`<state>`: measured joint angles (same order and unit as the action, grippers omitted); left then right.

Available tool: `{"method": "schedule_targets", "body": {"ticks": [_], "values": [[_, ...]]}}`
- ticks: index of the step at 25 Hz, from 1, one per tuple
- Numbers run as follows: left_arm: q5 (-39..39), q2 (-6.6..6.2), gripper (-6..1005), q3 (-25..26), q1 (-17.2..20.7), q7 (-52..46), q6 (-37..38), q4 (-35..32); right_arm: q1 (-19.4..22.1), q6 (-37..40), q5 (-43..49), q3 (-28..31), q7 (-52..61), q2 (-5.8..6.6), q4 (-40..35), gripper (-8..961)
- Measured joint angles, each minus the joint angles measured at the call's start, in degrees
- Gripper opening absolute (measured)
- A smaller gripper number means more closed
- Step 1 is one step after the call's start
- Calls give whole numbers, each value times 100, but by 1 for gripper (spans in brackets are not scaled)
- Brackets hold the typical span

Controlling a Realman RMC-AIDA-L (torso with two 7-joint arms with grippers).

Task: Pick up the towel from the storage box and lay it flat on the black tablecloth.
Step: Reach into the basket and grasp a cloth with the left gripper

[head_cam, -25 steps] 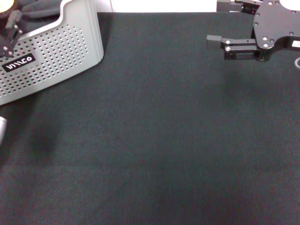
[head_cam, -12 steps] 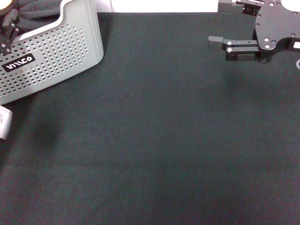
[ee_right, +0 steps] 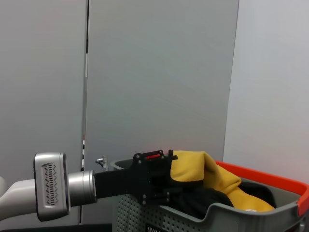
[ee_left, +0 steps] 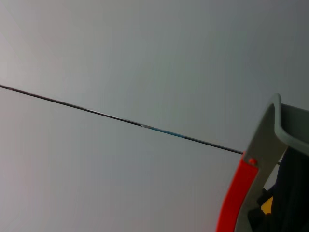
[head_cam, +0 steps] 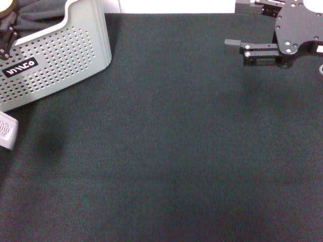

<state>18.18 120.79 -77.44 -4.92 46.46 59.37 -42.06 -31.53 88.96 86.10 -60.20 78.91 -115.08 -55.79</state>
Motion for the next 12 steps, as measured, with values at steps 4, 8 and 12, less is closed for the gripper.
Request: {"method": "schedule_targets", "body": {"ticks": [4, 8, 12], "values": [[-129, -1, 680, -46, 37, 25, -2, 1, -2, 0, 0, 0, -2, -7, -7, 802], [-232, -7, 675, -79, 43, 33, 134, 6, 14, 0, 0, 0, -4, -11, -22, 802], [-280, -12, 670, -107, 30, 39, 254, 17, 27, 8, 0, 0, -5, -19, -28, 802]]}}
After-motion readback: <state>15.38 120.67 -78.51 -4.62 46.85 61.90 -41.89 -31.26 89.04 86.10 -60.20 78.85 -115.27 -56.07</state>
